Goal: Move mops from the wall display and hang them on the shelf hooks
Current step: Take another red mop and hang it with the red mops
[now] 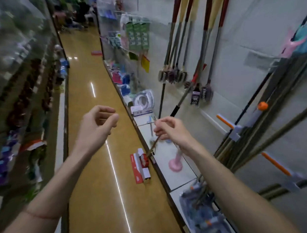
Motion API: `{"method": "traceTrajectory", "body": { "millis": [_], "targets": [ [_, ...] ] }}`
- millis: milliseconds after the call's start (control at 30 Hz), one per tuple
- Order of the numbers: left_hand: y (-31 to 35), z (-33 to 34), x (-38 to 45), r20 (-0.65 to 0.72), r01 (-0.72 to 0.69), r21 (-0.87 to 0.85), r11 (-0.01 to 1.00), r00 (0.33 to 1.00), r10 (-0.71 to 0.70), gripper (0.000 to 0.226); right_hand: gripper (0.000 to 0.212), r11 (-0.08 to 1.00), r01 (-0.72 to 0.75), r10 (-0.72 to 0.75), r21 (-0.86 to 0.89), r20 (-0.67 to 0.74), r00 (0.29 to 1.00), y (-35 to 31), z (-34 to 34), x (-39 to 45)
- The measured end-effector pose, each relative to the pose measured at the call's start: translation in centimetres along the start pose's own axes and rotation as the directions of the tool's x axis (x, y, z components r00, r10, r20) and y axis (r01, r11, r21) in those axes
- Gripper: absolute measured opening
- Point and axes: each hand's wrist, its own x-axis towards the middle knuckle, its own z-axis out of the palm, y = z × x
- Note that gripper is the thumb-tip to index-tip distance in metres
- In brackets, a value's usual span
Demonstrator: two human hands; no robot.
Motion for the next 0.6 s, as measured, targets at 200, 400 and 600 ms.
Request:
{"method": "traceTrajectory", "body": {
  "millis": [200,400,600],
  "targets": [
    [-3.9,6.7,13.0,0.123,0.005,-0.032,0.999,0.992,-0.001,0.022,0.01,0.997,-0.055,0.065,0.062,-0.162,0.985,3.2,-1.5,12.3],
    [-8.7,16.2,26.4,0.206,0.011,-0.037,0.999,0.979,-0.004,0.009,0.009,0.984,-0.163,0.178,0.072,-0.315,0.932,9.5,-4.7,28.5],
    [-13.6,25.5,37.3,0.269,0.113,-0.058,0.992,0.959,-0.093,0.007,0.055,0.918,-0.382,0.386,0.106,-0.46,0.8,16.4,-9.4,43.3]
  ]
}}
